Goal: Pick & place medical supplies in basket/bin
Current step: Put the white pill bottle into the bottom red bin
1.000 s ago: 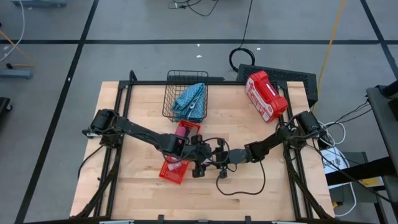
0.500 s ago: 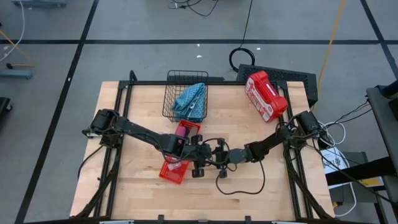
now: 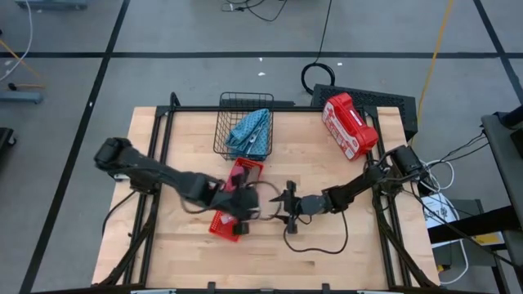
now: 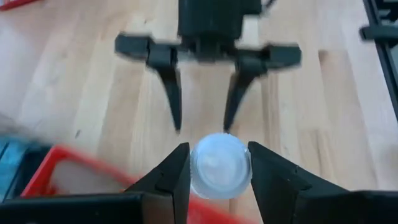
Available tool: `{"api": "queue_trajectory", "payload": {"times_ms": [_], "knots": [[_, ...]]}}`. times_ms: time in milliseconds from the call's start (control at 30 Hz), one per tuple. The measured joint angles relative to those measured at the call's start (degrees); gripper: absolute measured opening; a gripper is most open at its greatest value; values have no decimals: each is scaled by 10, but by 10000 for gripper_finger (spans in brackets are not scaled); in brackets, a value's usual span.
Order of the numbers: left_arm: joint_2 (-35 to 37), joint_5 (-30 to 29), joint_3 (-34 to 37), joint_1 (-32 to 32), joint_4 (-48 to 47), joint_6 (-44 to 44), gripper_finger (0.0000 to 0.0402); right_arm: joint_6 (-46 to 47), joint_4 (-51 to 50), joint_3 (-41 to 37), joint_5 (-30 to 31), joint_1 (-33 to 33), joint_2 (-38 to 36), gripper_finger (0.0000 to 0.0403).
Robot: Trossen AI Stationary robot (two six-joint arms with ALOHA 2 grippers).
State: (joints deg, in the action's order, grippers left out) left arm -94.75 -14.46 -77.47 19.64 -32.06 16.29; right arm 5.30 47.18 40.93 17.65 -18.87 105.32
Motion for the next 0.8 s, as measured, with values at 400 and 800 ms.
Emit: {"api": "queue_trajectory", "payload": {"times_ms": [400,800], "knots": [[58,-66,183,122,48,228,136,-9,-7,-1,0,0,-27,227],[58,-79,298,128,200,262,136,-15,-2,-1,1,0,-27,220]]}}
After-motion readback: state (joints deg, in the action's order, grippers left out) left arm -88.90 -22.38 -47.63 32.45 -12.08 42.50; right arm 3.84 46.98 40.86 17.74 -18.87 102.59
